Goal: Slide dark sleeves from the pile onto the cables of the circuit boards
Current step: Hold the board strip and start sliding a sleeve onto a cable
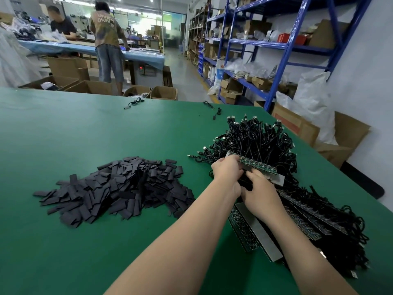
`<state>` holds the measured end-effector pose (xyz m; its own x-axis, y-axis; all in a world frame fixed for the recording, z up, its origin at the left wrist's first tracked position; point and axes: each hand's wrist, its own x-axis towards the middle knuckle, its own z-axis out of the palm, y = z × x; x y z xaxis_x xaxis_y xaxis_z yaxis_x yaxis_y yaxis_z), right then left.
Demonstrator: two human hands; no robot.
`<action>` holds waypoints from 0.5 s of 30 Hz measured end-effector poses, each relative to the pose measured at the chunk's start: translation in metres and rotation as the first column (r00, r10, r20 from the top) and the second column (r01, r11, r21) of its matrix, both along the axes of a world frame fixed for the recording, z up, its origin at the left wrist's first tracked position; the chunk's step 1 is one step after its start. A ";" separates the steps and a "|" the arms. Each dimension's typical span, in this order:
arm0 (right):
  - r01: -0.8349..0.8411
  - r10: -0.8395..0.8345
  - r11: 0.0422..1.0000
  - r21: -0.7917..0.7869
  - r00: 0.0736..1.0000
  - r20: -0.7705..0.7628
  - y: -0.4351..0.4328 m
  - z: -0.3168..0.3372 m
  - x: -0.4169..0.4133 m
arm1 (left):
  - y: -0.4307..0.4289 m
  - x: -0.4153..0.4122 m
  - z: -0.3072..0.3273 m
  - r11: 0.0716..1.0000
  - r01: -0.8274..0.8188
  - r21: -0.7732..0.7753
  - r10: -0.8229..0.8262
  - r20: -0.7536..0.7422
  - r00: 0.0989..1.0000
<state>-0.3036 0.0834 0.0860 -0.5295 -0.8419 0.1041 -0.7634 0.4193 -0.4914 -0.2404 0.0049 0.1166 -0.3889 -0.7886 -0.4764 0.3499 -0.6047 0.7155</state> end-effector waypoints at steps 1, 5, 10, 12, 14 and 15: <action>0.005 -0.004 1.000 0.030 0.999 -0.043 0.000 -0.001 0.001 | 0.000 -0.001 0.002 1.000 -0.005 0.009 0.005 -0.027 1.000; -0.043 0.053 0.997 0.059 0.981 -0.189 0.002 -0.001 0.001 | -0.002 -0.007 0.013 0.999 0.038 0.013 -0.037 -0.041 0.998; -0.040 0.057 0.993 0.112 0.987 -0.151 -0.003 0.004 0.002 | 0.000 -0.021 0.024 0.995 0.104 0.005 -0.104 0.025 0.994; -0.033 0.059 0.989 0.141 0.981 -0.182 -0.004 0.007 0.002 | 0.003 -0.024 0.027 0.994 0.107 0.015 -0.107 -0.015 0.994; -0.005 0.030 0.991 0.133 0.982 -0.185 -0.003 0.011 0.000 | 0.004 -0.025 0.031 0.993 0.117 0.016 -0.116 -0.058 0.992; 0.011 0.009 0.993 0.117 0.986 -0.169 -0.003 0.013 -0.001 | 0.005 -0.026 0.033 0.992 0.129 0.005 -0.129 -0.080 0.988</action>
<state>-0.3050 0.0806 0.0988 -0.5132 -0.8533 0.0926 -0.8309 0.4669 -0.3027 -0.2660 0.0102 0.1500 -0.5240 -0.7245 -0.4478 0.3238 -0.6557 0.6821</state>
